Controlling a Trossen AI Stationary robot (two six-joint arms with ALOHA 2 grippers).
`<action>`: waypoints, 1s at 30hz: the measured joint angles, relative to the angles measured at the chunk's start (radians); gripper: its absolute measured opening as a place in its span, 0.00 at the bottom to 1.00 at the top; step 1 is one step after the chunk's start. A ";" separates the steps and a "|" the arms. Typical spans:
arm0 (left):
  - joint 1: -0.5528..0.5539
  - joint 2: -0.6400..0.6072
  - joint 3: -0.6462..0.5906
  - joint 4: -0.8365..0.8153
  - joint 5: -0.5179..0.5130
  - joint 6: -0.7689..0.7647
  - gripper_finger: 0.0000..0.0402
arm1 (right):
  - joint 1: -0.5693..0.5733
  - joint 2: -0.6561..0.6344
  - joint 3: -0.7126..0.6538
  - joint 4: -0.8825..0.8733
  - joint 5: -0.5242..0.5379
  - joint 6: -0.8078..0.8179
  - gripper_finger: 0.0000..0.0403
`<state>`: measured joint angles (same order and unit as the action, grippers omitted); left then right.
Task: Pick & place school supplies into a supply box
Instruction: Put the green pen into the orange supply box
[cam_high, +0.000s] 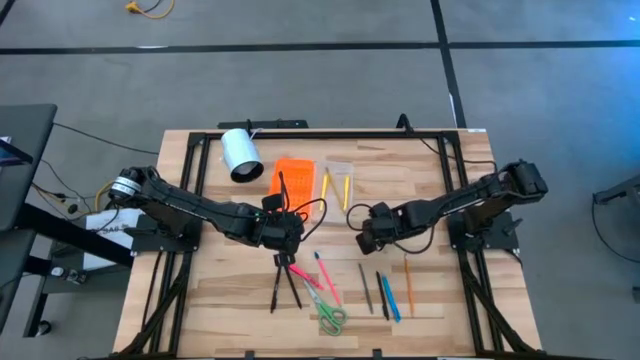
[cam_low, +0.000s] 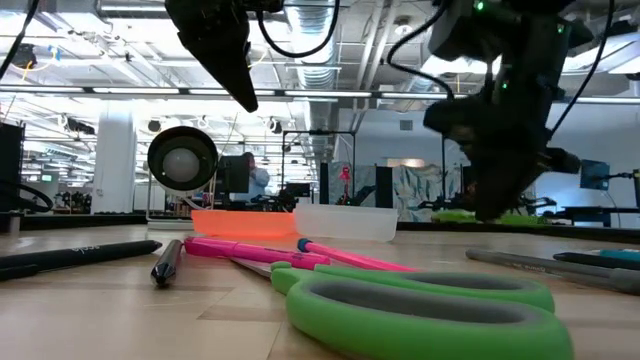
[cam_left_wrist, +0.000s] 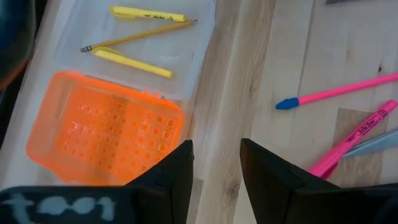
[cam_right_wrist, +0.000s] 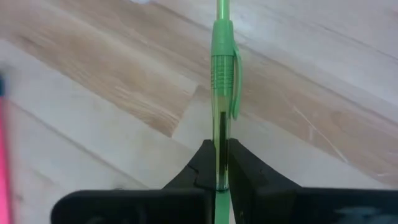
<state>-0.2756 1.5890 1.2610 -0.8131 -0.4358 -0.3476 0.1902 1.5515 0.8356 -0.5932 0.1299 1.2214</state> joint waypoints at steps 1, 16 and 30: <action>0.000 0.000 0.000 0.000 0.000 0.004 0.31 | 0.000 -0.014 0.000 -0.003 0.000 -0.001 0.01; 0.002 0.000 0.000 0.001 -0.024 0.011 0.31 | -0.055 -0.187 0.001 0.136 0.036 -0.100 0.01; 0.002 0.000 0.000 0.003 -0.023 -0.027 0.31 | -0.296 -0.045 0.002 0.492 -0.030 -0.241 0.02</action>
<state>-0.2733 1.5890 1.2609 -0.8105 -0.4590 -0.3750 -0.1057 1.5066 0.8379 -0.1014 0.1000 0.9801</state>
